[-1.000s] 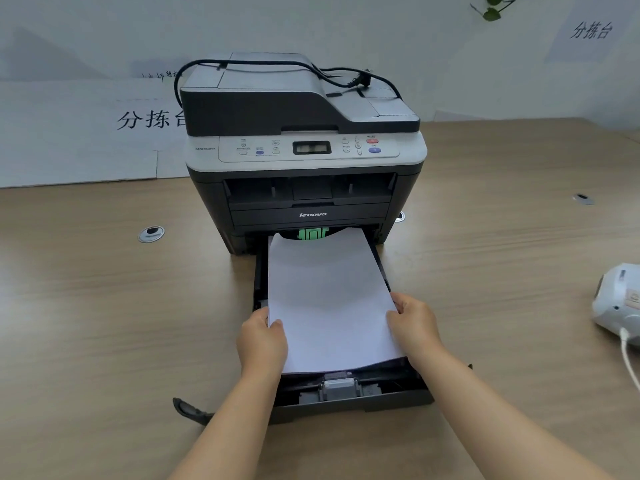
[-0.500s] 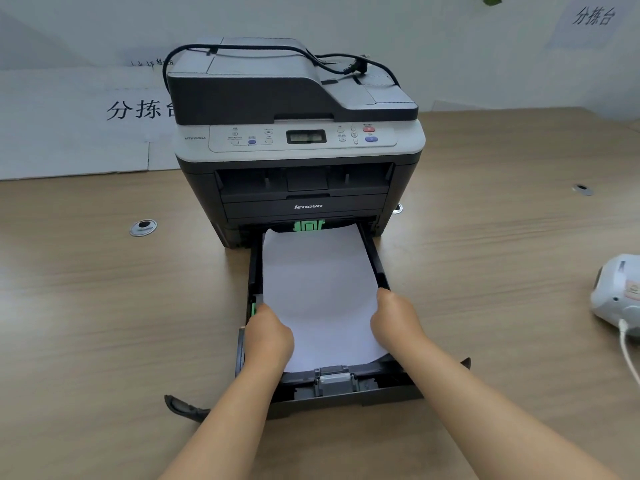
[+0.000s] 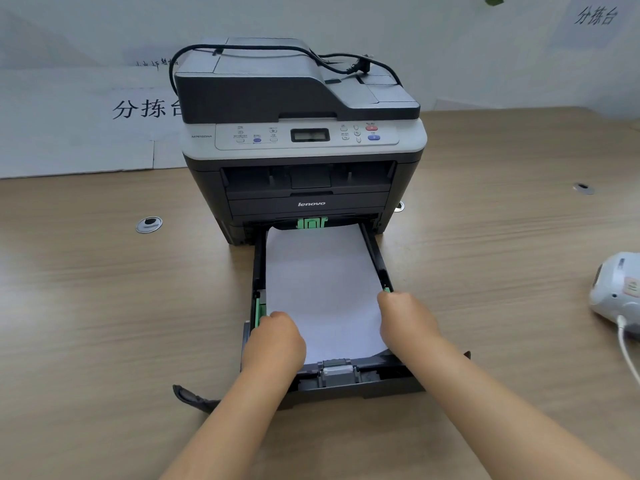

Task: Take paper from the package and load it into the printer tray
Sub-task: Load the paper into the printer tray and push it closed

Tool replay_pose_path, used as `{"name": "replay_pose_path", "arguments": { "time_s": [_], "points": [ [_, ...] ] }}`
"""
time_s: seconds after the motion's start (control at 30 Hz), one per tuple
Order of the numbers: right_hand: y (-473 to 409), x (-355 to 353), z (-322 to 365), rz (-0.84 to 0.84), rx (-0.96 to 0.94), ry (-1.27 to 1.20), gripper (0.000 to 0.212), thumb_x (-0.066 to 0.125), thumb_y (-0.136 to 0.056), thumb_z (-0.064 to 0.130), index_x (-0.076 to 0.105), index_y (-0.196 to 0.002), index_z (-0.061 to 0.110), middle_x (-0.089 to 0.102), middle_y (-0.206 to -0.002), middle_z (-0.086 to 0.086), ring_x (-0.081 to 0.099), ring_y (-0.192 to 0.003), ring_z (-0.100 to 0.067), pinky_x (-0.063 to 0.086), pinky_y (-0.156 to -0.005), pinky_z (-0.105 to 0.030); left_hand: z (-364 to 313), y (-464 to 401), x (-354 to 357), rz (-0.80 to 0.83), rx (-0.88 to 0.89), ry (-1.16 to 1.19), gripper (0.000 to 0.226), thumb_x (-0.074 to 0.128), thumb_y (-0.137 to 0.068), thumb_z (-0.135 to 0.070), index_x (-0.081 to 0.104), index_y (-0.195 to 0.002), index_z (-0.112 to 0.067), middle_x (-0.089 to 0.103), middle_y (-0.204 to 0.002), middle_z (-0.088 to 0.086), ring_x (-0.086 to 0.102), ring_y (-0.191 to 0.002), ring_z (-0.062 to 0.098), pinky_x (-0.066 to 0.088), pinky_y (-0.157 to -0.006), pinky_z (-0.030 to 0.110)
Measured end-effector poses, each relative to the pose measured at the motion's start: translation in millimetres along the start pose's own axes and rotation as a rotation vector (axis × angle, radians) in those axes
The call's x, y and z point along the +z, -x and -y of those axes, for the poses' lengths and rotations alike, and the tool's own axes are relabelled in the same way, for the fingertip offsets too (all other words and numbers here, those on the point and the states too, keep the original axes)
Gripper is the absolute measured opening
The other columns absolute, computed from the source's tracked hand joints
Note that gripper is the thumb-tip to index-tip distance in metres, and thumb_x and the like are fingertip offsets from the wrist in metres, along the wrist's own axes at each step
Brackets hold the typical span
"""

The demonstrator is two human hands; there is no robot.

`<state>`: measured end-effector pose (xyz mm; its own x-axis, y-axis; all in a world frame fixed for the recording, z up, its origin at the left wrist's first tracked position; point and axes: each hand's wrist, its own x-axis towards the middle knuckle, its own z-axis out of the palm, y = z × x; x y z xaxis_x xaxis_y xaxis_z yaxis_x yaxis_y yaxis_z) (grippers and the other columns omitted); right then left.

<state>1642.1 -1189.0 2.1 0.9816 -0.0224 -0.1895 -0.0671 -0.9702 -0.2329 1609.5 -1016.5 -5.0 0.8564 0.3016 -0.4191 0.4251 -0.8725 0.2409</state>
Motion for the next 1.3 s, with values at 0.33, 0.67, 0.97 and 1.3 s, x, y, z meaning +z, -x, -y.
{"name": "replay_pose_path", "arguments": {
  "time_s": [0.33,0.67,0.97,1.3],
  "points": [
    [-2,27,-18,-0.189,-0.205,0.048,0.036,0.052,-0.069,-0.023,0.037,-0.065,0.009,0.036,-0.074,-0.005,0.035,-0.063,-0.023,0.008,-0.043,-0.022,3,7,12,0.062,0.084,-0.349,0.034,0.046,-0.088,0.002,0.058,-0.119,-0.008,0.057,-0.125,0.009,0.050,-0.119,0.026,0.049,-0.090,0.034],
    [-5,31,-25,-0.224,-0.029,-0.159,0.038,0.043,-0.083,-0.012,0.058,-0.117,0.000,0.058,-0.108,-0.017,0.051,-0.100,-0.030,0.035,-0.069,-0.027,15,12,8,-0.248,0.071,-0.153,0.028,0.042,-0.092,-0.005,0.051,-0.118,-0.009,0.048,-0.124,0.009,0.046,-0.112,0.025,0.043,-0.077,0.030],
    [-2,29,-17,-0.173,0.135,-0.285,0.018,0.043,-0.088,-0.002,0.056,-0.102,-0.002,0.058,-0.091,-0.014,0.047,-0.078,-0.027,0.035,-0.061,-0.030,10,10,9,-0.175,-0.029,0.028,0.033,0.043,-0.094,-0.010,0.041,-0.127,-0.004,0.046,-0.131,0.015,0.044,-0.119,0.031,0.041,-0.094,0.034],
    [1,27,-12,-0.133,0.143,-0.300,0.020,0.041,-0.090,-0.001,0.055,-0.105,-0.002,0.050,-0.085,-0.008,0.048,-0.074,-0.026,0.030,-0.049,-0.026,9,9,9,-0.189,-0.069,0.255,0.045,0.039,-0.095,-0.006,0.036,-0.140,-0.007,0.043,-0.141,0.015,0.037,-0.128,0.033,0.035,-0.102,0.037]
  ]
}}
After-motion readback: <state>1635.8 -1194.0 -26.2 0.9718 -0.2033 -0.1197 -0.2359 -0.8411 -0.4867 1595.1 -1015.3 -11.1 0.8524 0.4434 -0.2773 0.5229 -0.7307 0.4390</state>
